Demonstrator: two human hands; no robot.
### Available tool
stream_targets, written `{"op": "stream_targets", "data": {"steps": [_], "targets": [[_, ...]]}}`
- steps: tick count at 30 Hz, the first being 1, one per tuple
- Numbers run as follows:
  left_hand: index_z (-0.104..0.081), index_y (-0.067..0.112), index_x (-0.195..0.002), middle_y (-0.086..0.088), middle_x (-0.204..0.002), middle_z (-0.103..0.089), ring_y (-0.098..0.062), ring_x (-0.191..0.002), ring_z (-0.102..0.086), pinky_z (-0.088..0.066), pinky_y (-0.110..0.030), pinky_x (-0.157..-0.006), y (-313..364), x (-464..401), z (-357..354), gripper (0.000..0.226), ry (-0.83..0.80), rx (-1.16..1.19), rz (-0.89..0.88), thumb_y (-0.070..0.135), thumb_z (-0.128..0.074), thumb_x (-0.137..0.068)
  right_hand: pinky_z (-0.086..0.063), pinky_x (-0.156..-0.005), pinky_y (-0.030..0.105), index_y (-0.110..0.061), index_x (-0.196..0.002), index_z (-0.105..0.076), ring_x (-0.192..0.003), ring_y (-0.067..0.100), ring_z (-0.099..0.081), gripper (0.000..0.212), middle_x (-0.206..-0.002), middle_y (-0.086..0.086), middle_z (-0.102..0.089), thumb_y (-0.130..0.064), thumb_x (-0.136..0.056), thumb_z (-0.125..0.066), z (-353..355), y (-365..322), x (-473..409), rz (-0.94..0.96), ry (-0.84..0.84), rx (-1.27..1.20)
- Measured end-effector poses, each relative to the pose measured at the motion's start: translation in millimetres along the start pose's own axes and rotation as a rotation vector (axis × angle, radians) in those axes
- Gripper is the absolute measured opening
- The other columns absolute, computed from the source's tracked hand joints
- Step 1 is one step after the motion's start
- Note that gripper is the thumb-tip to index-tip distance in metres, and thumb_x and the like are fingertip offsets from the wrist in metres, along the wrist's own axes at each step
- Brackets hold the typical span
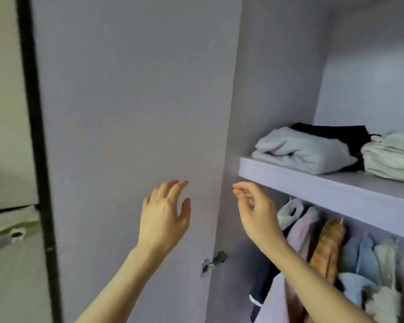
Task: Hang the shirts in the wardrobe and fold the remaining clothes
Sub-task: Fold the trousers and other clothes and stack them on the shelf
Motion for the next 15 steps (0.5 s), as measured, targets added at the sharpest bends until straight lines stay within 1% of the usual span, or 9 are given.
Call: {"op": "stream_targets", "data": {"steps": [1,3,5,8,9,10,12,13,15], "targets": [[-0.059,0.015,-0.124,-0.003,-0.123,-0.059,-0.028,-0.111,-0.055,-0.038,-0.037,-0.090,-33,31,22,0.036,-0.008,-0.034,0.084,0.016,-0.060,-0.087,-0.040,-0.076,0.003,-0.026,-0.093,-0.056,-0.089,-0.006,-0.057,0.030,-0.092,-0.013,-0.060,0.002,-0.091,-0.046,-39,-8,26,-0.038,-0.077,-0.071],[-0.060,0.015,-0.122,-0.003,-0.121,-0.060,-0.026,-0.112,-0.055,-0.036,-0.035,-0.091,-80,81,55,0.035,-0.018,-0.076,0.190,0.016,-0.061,-0.087,-0.043,-0.077,0.008,-0.024,-0.094,-0.056,-0.089,0.002,-0.060,0.028,-0.091,-0.009,-0.061,0.002,-0.092,-0.046,-98,-22,71,-0.084,-0.197,-0.180],[-0.061,0.014,-0.121,-0.004,-0.121,-0.061,-0.027,-0.112,-0.055,-0.038,-0.036,-0.094,-126,133,96,0.034,-0.041,-0.128,0.296,0.016,-0.061,-0.087,-0.044,-0.074,0.011,-0.027,-0.094,-0.055,-0.086,0.006,-0.062,0.029,-0.091,-0.009,-0.062,0.001,-0.093,-0.046,-158,-49,121,-0.085,-0.334,-0.274],[-0.060,0.014,-0.122,-0.005,-0.121,-0.060,-0.027,-0.112,-0.055,-0.041,-0.038,-0.096,-201,226,175,0.033,-0.035,-0.228,0.530,0.017,-0.059,-0.089,-0.043,-0.069,0.009,-0.034,-0.096,-0.053,-0.079,0.006,-0.063,0.031,-0.091,-0.011,-0.061,-0.005,-0.095,-0.044,-256,-103,218,-0.115,-0.633,-0.390],[-0.059,0.015,-0.123,-0.005,-0.122,-0.060,-0.025,-0.113,-0.054,-0.040,-0.037,-0.097,-228,269,214,0.033,-0.021,-0.272,0.636,0.018,-0.058,-0.090,-0.044,-0.069,0.010,-0.035,-0.097,-0.053,-0.077,0.005,-0.063,0.030,-0.092,-0.010,-0.060,-0.006,-0.096,-0.043,-296,-131,261,-0.131,-0.759,-0.435],[-0.058,0.016,-0.124,-0.004,-0.123,-0.059,-0.024,-0.115,-0.054,-0.039,-0.037,-0.098,-246,298,242,0.033,-0.001,-0.304,0.699,0.020,-0.057,-0.090,-0.044,-0.069,0.011,-0.035,-0.097,-0.052,-0.076,0.004,-0.062,0.029,-0.092,-0.009,-0.060,-0.007,-0.096,-0.043,-322,-152,289,-0.135,-0.835,-0.463],[-0.057,0.017,-0.125,-0.004,-0.125,-0.058,-0.024,-0.117,-0.052,-0.039,-0.036,-0.098,-273,349,300,0.034,0.016,-0.372,0.804,0.021,-0.055,-0.091,-0.045,-0.069,0.014,-0.030,-0.099,-0.053,-0.075,0.007,-0.062,0.025,-0.090,-0.008,-0.059,-0.007,-0.096,-0.044,-372,-197,340,-0.107,-0.967,-0.499],[-0.057,0.017,-0.125,-0.004,-0.126,-0.057,-0.024,-0.117,-0.052,-0.039,-0.036,-0.098,-289,388,344,0.034,0.027,-0.425,0.891,0.022,-0.054,-0.092,-0.046,-0.071,0.017,-0.026,-0.101,-0.053,-0.077,0.011,-0.062,0.023,-0.089,-0.007,-0.059,-0.007,-0.095,-0.044,-404,-234,380,-0.082,-1.063,-0.528],[-0.057,0.016,-0.126,-0.005,-0.126,-0.057,-0.024,-0.116,-0.052,-0.040,-0.037,-0.097,-304,434,400,0.034,0.068,-0.495,0.982,0.021,-0.054,-0.092,-0.048,-0.076,0.027,-0.018,-0.108,-0.055,-0.080,0.020,-0.063,0.022,-0.089,-0.003,-0.059,-0.005,-0.095,-0.043,-443,-275,427,-0.062,-1.185,-0.541]]}}
Point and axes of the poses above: each hand's wrist, its own x-axis away from the middle knuckle, its own z-axis out of the back of the hand, y = z × x, the point moved 10 cm from there along -x, towards the middle knuckle
